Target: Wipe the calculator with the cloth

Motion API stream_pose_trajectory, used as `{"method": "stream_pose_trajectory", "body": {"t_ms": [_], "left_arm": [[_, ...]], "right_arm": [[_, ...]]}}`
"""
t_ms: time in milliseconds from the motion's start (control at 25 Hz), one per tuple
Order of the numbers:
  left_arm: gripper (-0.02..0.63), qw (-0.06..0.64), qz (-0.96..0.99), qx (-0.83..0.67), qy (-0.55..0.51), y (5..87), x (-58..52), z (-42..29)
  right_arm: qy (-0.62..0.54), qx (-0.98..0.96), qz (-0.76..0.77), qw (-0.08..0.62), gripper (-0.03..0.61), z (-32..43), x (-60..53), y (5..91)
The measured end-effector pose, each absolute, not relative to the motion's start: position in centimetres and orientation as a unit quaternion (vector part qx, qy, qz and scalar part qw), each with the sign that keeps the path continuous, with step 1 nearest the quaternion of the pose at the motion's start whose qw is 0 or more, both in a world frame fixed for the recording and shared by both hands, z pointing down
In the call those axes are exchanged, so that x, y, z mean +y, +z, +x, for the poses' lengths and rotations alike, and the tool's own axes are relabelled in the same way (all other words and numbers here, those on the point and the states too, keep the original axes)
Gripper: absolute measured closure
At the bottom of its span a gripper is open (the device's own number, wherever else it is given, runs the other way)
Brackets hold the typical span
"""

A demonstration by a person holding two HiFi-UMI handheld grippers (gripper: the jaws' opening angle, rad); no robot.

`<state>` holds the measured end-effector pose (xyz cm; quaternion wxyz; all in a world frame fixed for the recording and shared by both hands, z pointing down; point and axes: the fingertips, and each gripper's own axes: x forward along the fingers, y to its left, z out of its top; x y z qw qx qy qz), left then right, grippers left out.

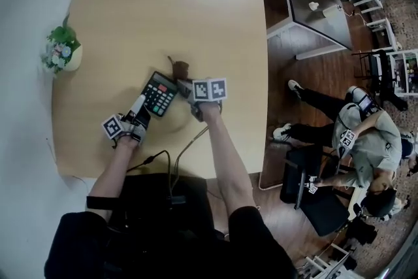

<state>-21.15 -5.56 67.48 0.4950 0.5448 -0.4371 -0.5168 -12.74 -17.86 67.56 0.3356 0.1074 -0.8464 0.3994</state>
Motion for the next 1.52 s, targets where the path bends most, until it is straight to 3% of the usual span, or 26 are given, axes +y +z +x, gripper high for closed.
{"method": "stream_pose_trajectory", "body": {"t_ms": [320, 440, 600, 720, 840, 1000, 1320, 1520], "left_arm": [[0.603, 0.472, 0.562, -0.465, -0.494, 67.4, -4.5, -26.4], [0.603, 0.456, 0.613, -0.438, -0.474, 64.9, -3.2, -26.1], [0.603, 0.471, 0.715, -0.294, -0.425, 61.0, 0.7, -18.9], [0.603, 0.499, 0.764, -0.254, -0.321, 63.5, 2.4, -12.6], [0.603, 0.539, 0.746, -0.255, -0.295, 65.0, 1.5, -9.2], [0.601, 0.565, 0.716, -0.281, -0.298, 66.3, 0.9, -9.0], [0.6, 0.577, 0.696, -0.295, -0.31, 67.1, 0.8, -10.0], [0.6, 0.579, 0.668, -0.304, -0.355, 66.7, 0.0, -11.3]], "right_arm": [[0.561, -0.77, 0.214, 0.217, 0.519, -6.2, -8.5, 68.2], [0.558, -0.773, 0.19, 0.236, 0.518, -6.5, -4.2, 68.3], [0.47, -0.818, 0.201, 0.263, 0.515, -6.1, -5.7, 67.0], [0.391, -0.86, 0.197, 0.262, 0.515, -8.1, -10.7, 64.8], [0.331, -0.888, 0.142, 0.286, 0.514, -11.7, -12.8, 63.9], [0.3, -0.888, 0.1, 0.334, 0.515, -13.0, -10.8, 64.9], [0.382, -0.867, 0.121, 0.296, 0.515, -7.7, -2.0, 64.9], [0.404, -0.854, 0.106, 0.31, 0.515, -5.2, 0.4, 64.7]]}}
